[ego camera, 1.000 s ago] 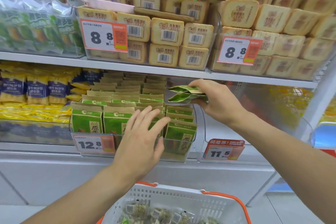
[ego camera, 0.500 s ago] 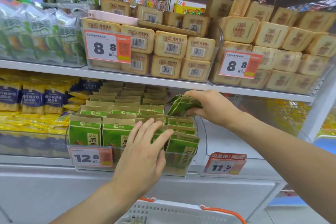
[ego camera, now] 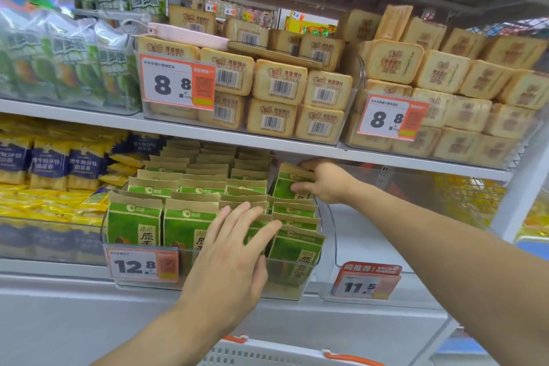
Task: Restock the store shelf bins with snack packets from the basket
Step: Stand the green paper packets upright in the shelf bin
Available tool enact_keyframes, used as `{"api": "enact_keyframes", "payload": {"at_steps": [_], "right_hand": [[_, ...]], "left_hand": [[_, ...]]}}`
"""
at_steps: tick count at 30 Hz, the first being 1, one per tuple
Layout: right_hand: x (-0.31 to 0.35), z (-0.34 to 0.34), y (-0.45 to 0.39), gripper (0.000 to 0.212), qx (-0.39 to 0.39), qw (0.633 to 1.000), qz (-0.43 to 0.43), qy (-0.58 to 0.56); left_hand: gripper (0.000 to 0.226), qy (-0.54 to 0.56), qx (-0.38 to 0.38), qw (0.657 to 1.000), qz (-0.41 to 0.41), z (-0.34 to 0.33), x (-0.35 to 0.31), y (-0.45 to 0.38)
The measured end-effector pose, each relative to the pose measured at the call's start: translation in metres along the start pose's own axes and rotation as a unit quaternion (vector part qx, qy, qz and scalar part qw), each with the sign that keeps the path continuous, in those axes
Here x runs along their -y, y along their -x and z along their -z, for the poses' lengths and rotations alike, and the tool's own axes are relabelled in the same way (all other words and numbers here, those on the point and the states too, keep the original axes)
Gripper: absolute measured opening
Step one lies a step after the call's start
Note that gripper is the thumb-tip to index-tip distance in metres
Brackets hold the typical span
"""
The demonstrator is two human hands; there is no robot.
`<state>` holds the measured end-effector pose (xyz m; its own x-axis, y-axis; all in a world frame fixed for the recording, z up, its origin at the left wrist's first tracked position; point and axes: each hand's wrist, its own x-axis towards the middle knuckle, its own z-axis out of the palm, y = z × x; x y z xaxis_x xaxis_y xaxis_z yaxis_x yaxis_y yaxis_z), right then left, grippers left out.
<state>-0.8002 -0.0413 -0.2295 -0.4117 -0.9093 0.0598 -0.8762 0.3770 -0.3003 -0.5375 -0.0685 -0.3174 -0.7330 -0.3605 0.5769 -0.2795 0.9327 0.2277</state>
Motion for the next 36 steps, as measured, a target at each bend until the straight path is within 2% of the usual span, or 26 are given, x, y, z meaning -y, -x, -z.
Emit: {"api": "enact_keyframes", "payload": {"at_steps": [3, 8, 13, 19, 26, 30, 33, 36], "right_hand": [[-0.003, -0.012, -0.014, 0.069, 0.041, 0.997, -0.046, 0.043], [0.014, -0.006, -0.025, 0.05, 0.123, 0.987, -0.032, 0.098], [0.019, 0.007, -0.032, 0.069, 0.244, 0.953, -0.082, 0.159], [0.017, 0.016, -0.019, 0.075, 0.227, 0.968, -0.034, 0.105], [0.018, 0.023, 0.01, 0.037, 0.183, 0.981, 0.045, 0.044], [0.016, 0.021, 0.022, 0.034, 0.185, 0.98, 0.057, 0.039], [0.017, 0.024, 0.027, 0.035, 0.177, 0.982, 0.061, 0.037], [0.016, 0.028, 0.035, 0.045, 0.17, 0.983, 0.065, 0.026]], "left_hand": [[0.06, 0.006, -0.005, 1.0, -0.002, 0.0, 0.0, 0.0], [0.062, 0.006, 0.0, 1.0, -0.008, -0.002, 0.003, 0.0], [0.064, 0.011, 0.004, 1.0, -0.011, -0.002, 0.005, -0.001], [0.068, 0.012, 0.004, 1.0, -0.016, -0.002, 0.006, -0.001], [0.066, 0.0, 0.007, 1.0, -0.015, 0.0, 0.006, 0.001], [0.065, -0.005, 0.006, 1.0, -0.008, 0.004, 0.007, 0.004], [0.06, 0.025, -0.032, 0.999, -0.023, 0.007, 0.002, 0.006], [0.04, 0.062, -0.095, 0.992, -0.064, 0.014, -0.011, 0.009]]}}
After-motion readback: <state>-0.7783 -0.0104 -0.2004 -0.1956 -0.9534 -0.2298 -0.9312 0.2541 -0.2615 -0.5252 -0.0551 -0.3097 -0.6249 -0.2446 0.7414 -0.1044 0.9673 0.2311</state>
